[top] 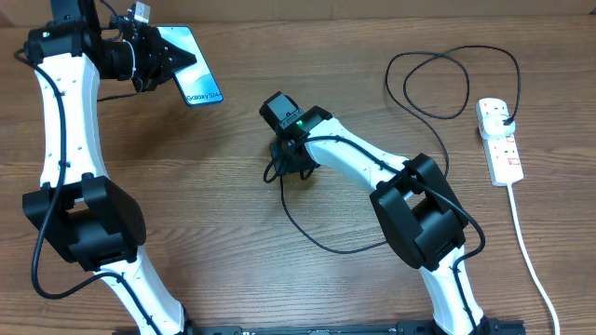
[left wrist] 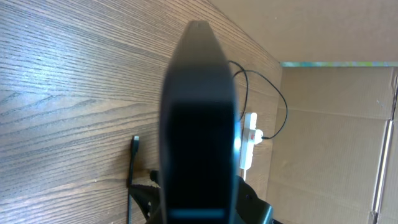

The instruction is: Plug charger to phone and switch on socket

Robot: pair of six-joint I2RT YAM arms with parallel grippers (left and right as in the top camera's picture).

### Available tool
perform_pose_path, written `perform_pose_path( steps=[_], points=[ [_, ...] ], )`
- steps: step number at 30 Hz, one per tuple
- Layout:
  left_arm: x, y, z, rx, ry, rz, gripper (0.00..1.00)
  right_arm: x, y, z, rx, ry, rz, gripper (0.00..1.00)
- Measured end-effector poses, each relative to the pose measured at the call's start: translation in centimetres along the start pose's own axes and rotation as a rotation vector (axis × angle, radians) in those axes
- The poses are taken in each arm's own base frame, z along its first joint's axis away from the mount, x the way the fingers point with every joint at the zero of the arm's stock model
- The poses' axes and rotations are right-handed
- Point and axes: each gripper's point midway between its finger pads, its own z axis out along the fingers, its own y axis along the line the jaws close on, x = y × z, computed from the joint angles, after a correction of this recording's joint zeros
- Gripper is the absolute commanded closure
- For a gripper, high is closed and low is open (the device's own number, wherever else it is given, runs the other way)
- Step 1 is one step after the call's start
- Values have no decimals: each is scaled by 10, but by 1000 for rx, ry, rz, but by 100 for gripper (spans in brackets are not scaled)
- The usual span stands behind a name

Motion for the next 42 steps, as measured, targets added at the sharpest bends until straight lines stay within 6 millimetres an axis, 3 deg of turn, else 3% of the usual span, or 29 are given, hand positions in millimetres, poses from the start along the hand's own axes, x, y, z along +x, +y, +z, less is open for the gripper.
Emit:
perform_pose_path(
  steps=[5, 12, 19, 23, 26, 31, 37, 42],
  points=[
    [0, 1, 0, -3, 0, 1, 96, 2, -1, 0, 10, 8, 30, 60],
    [1, 1, 0, -4, 4, -1, 96, 7, -5, -2, 104, -4, 55, 54],
    [2, 1, 0, -5, 6, 13, 96, 31, -46, -13, 309, 88, 65, 50],
    [2, 1, 0, -5, 6, 16, 96, 23, -58, -13, 278, 104, 95, 50],
    [2, 1, 0, -5, 5, 17, 96, 9, -52, -11, 206, 100, 111, 50],
    [0, 1, 0, -4, 1, 23, 96, -17, -14, -14, 54, 23, 91, 49],
    [0, 1, 0, -4, 1, 23, 96, -6, 14, -12, 18, 34, 48, 48],
    [0, 1, 0, -4, 1, 23, 96, 6, 11, -3, 54, 63, 38, 48]
  ],
)
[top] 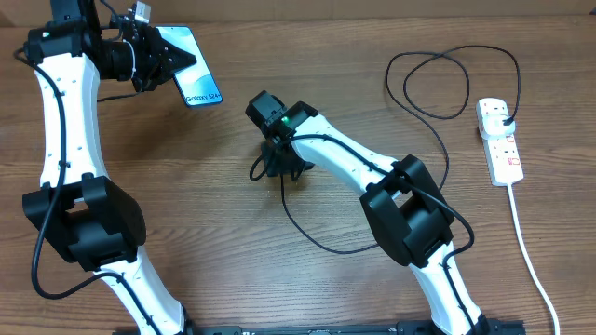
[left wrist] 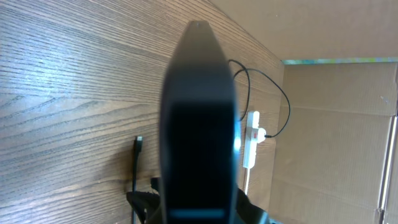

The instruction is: Plug charger to phone and switch on socket

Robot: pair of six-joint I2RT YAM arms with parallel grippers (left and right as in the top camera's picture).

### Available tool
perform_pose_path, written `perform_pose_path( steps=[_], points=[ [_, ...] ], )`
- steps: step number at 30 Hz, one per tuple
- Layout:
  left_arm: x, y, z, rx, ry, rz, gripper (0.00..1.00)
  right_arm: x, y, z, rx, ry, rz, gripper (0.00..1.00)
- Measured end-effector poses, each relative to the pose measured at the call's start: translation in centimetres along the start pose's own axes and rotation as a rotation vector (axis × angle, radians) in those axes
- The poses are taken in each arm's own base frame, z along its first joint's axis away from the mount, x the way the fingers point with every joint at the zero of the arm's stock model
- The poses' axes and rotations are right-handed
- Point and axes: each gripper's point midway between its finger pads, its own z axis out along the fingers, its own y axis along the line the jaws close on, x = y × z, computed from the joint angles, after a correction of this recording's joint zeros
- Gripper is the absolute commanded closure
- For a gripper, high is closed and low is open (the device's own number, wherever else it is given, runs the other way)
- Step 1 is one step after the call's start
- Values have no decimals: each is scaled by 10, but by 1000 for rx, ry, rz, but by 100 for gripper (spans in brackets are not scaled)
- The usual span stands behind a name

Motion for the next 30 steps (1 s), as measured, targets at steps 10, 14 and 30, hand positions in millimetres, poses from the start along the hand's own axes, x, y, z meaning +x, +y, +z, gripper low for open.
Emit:
perform_pose_path(
  steps=[10, 14, 30],
  points=[
    [0, 0, 0, 0, 0, 0, 96, 33, -57, -8, 279, 112, 9, 44],
    [0, 0, 0, 0, -1, 0, 96, 29, -60, -7, 263, 112, 31, 44],
    [0, 0, 0, 0, 0, 0, 96, -27, -86, 3, 103, -4, 234, 75]
  ],
)
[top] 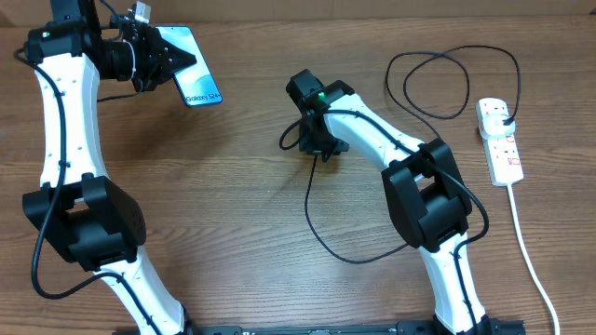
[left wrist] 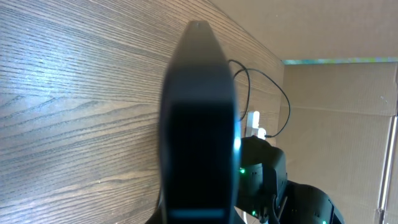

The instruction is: Plug charger to phone and switch on socket

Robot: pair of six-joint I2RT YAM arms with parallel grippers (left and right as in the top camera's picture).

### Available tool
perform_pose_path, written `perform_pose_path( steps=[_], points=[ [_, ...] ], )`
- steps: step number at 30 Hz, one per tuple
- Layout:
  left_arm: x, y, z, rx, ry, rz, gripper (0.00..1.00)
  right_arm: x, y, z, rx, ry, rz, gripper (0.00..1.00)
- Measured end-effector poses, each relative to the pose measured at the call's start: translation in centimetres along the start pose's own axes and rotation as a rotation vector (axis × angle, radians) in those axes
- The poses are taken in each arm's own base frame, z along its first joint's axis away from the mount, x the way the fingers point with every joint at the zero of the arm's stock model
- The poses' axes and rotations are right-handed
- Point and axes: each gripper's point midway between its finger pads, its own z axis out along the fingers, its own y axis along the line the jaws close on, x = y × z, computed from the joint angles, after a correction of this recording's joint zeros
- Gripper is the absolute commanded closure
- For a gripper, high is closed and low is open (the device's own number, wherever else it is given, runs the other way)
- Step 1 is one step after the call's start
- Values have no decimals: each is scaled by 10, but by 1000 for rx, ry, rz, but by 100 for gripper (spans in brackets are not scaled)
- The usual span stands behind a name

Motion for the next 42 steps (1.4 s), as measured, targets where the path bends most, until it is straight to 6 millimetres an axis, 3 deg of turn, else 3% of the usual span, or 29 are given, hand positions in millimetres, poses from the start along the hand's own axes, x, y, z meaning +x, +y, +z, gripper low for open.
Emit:
perform_pose_path(
  steps=[10, 17, 25, 30, 31, 34, 37, 42],
  points=[
    [0, 0, 0, 0, 0, -1, 96, 12, 13, -1, 5, 5, 56, 82],
    [2, 1, 0, -2, 7, -10, 96, 10, 8, 1, 2, 6, 118, 75],
    [3, 1, 0, -2, 9, -12, 96, 0, 3, 2, -12, -11, 158, 88],
    [3, 1, 0, -3, 9, -12, 96, -1, 4, 2, -15, -14, 160, 90],
    [3, 1, 0, -2, 9, -12, 96, -1, 4, 2, -15, -14, 159, 90],
    [3, 1, 0, -2, 9, -11, 96, -1, 3, 2, -12, -15, 155, 74],
    [3, 1, 0, -3, 9, -12, 96, -2, 0, 3, -7, -16, 165, 69],
    [3, 1, 0, -3, 11, -14, 96, -4, 1, 3, -11, -25, 169, 73]
  ],
)
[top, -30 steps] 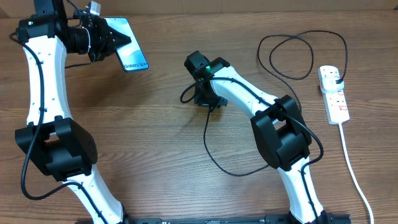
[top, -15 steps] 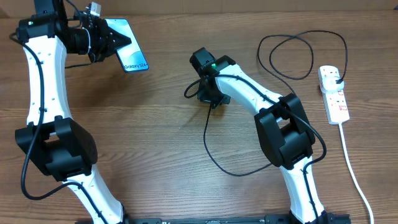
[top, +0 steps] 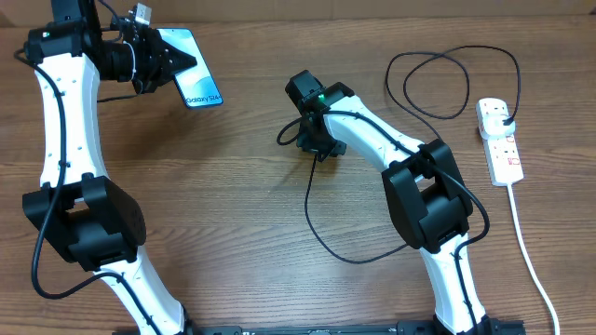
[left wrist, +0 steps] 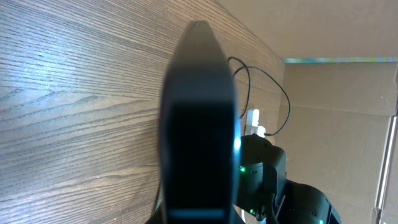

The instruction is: Plug charger to phone and switch on socket

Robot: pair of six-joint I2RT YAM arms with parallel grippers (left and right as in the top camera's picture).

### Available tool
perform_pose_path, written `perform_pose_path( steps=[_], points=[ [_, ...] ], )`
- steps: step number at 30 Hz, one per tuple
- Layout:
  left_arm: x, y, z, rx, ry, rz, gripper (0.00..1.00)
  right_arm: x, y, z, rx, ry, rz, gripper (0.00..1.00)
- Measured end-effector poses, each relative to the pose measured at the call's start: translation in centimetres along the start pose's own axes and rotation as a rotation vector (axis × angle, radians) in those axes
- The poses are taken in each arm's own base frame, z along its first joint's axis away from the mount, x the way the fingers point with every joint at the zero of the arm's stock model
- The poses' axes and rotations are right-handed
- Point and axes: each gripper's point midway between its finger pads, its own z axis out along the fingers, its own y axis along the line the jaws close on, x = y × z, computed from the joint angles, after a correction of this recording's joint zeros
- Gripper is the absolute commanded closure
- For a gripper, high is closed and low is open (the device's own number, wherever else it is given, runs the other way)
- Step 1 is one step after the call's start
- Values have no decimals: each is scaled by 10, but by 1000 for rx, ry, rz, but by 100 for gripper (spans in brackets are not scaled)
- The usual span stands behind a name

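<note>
A blue Galaxy phone (top: 194, 67) is held off the table at the far left, with my left gripper (top: 160, 58) shut on it. In the left wrist view the phone (left wrist: 199, 112) stands edge-on and fills the middle. Near the table's centre my right gripper (top: 312, 141) is shut on the end of the black charger cable (top: 308, 209), whose plug tip (top: 282, 139) sticks out to the left, well right of the phone. The white socket strip (top: 499, 140) lies at the far right with the charger's white adapter (top: 500, 113) in its far end.
The black cable loops near the front, then coils at the back right (top: 447, 84) before it reaches the strip. The strip's white lead (top: 526, 251) runs to the front right edge. Cardboard walls (left wrist: 336, 137) close off the table's far side.
Hardly anything: my right gripper with the cable end has edged slightly left. The left arm and the phone have not moved.
My right gripper was low on the cable end at the table's centre while the left held the phone raised. Then it stood a little further left. Later it held the cable end further back and right, where it stays now.
</note>
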Motion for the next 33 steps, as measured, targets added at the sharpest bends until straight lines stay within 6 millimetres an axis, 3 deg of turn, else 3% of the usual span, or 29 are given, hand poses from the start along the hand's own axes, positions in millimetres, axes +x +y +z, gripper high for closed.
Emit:
perform_pose_path(
  steps=[8, 12, 20, 26, 30, 33],
  points=[
    [0, 0, 0, 0, 0, -1, 96, -3, 2, 1, -8, -13, 2, 85],
    [0, 0, 0, 1, 0, -1, 96, -3, 3, 1, -15, -14, 5, 96],
    [-2, -18, -2, 105, 1, 100, 96, -4, 6, 0, -41, -4, -31, 96],
    [-1, -36, -15, 251, 0, 212, 96, 0, 7, -3, -170, 90, -103, 96],
    [-2, -44, -28, 338, -15, 262, 96, 3, 14, -29, -345, 151, -187, 96],
    [0, -53, -37, 413, -21, 307, 96, 6, 26, -77, -536, 155, -291, 96]
  ],
)
